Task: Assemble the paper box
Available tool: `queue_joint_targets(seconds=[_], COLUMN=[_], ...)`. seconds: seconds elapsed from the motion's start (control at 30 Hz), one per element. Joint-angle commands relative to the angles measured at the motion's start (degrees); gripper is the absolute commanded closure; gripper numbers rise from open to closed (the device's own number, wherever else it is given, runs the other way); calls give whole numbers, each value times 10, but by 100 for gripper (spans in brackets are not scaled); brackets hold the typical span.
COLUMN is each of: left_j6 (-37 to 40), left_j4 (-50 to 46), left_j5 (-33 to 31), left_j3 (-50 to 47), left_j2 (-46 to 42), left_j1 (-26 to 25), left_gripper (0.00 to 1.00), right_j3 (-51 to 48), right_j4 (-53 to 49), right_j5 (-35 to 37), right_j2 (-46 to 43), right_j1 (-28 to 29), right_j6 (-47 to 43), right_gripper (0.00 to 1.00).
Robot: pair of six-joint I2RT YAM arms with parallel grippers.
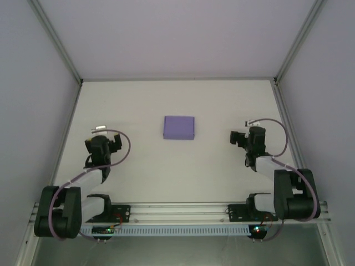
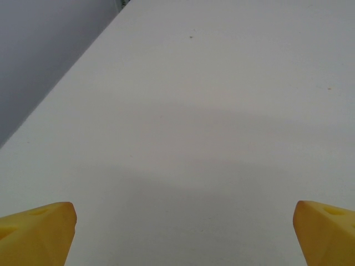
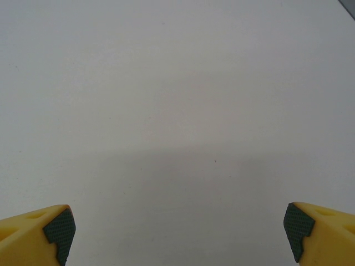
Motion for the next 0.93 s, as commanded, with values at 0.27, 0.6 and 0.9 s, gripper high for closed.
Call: queue_joint_targets(seconds=[0.27, 0.6, 0.9], left_j6=[-11, -11, -6], left_j4=[208, 233, 231], left_j5=[104, 116, 128], left_j3=[-18, -32, -30], left_j2=[54, 52, 53], left_j1=[43, 55, 55], left_gripper=[0, 0, 0], right_j3=[-7, 8, 8], right_j4=[228, 228, 227], right_j5=[-92, -77, -77], right_j2=[127, 142, 142], right_j1=[-22, -29, -29], right_j6=[-51, -19, -18], right_gripper=[1, 1, 1])
